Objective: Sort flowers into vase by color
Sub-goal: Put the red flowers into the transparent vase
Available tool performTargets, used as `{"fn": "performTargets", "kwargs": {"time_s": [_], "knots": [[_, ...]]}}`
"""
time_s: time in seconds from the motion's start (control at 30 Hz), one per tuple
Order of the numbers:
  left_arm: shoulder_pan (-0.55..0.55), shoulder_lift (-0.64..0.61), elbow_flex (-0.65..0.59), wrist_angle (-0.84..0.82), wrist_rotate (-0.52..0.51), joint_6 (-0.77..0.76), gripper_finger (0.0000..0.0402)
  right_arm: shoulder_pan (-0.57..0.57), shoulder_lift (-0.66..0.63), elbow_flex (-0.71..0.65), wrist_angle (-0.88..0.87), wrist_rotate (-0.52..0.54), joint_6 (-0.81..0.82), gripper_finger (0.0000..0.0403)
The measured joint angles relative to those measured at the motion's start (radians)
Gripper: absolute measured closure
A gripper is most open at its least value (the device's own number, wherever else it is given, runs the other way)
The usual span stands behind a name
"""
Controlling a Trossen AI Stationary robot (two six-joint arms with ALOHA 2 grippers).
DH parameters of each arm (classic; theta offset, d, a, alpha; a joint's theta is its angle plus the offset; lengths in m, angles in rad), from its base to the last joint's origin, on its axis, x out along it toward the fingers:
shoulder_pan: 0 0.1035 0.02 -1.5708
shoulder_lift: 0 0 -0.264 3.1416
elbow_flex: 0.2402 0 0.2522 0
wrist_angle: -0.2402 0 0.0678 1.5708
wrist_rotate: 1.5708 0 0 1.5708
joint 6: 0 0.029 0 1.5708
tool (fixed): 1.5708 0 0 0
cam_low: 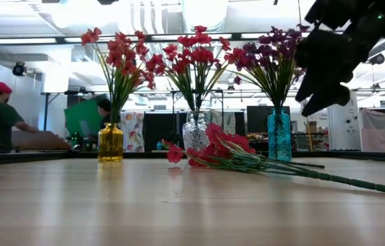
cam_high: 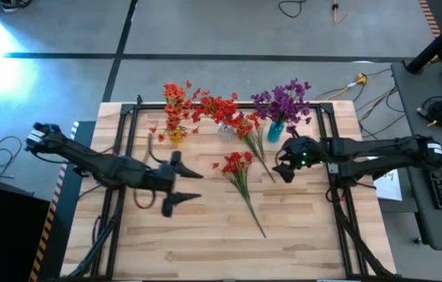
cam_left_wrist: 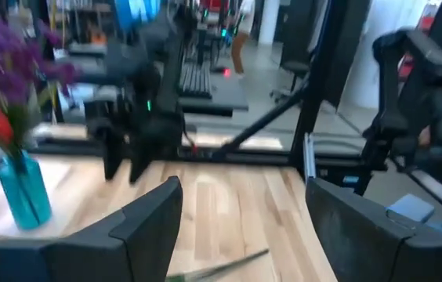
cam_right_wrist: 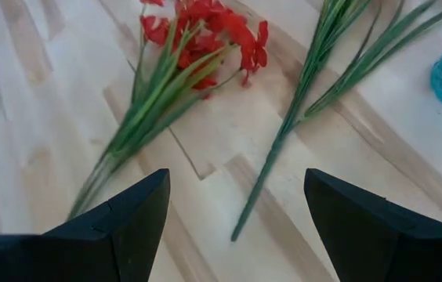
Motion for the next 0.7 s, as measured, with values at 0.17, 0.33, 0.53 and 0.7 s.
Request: {"fn": "performTargets", "kwargs": {"time_s": [0.17,0.33,0.53,0.7], "knots": [[0.000,-0.121,0.010,-0.016,-0.050,0.084,0.0144,0.000,0.086,0.006,0.047,0.002,-0.035,0.0117],[-0.004,-0.193,0.085,-0.118,-0.089,0.079,0.0144,0.000,0.184,0.010,0.167,-0.010,0.067,0.0117],[-0.047,-0.196,0.121,-0.222,-0.117,-0.032,0.0144,0.000,0.324,0.117,0.167,-0.132,0.049,0.0117],[-0.091,-0.132,0.084,-0.228,-0.295,-0.143,0.0144,0.045,0.389,0.215,-0.012,-0.049,0.038,0.0117]]}}
